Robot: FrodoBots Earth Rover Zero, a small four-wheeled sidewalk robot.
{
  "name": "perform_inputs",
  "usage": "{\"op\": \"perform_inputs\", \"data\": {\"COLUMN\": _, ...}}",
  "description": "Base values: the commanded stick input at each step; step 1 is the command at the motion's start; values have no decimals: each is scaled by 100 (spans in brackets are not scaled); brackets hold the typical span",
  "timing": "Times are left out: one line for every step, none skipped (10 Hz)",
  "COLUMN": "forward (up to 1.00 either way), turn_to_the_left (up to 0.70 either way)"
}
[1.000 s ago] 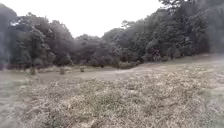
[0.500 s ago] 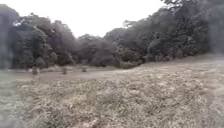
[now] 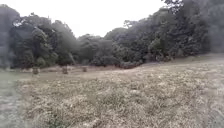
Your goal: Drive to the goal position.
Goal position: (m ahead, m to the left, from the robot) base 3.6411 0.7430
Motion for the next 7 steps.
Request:
{"op": "perform_inputs", "data": {"forward": 0, "turn_to_the_left": 39}}
{"op": "perform_inputs", "data": {"forward": 0, "turn_to_the_left": 31}}
{"op": "perform_inputs", "data": {"forward": 0, "turn_to_the_left": 0}}
{"op": "perform_inputs", "data": {"forward": 0, "turn_to_the_left": 0}}
{"op": "perform_inputs", "data": {"forward": 0, "turn_to_the_left": 0}}
{"op": "perform_inputs", "data": {"forward": 0, "turn_to_the_left": 11}}
{"op": "perform_inputs", "data": {"forward": 0, "turn_to_the_left": 27}}
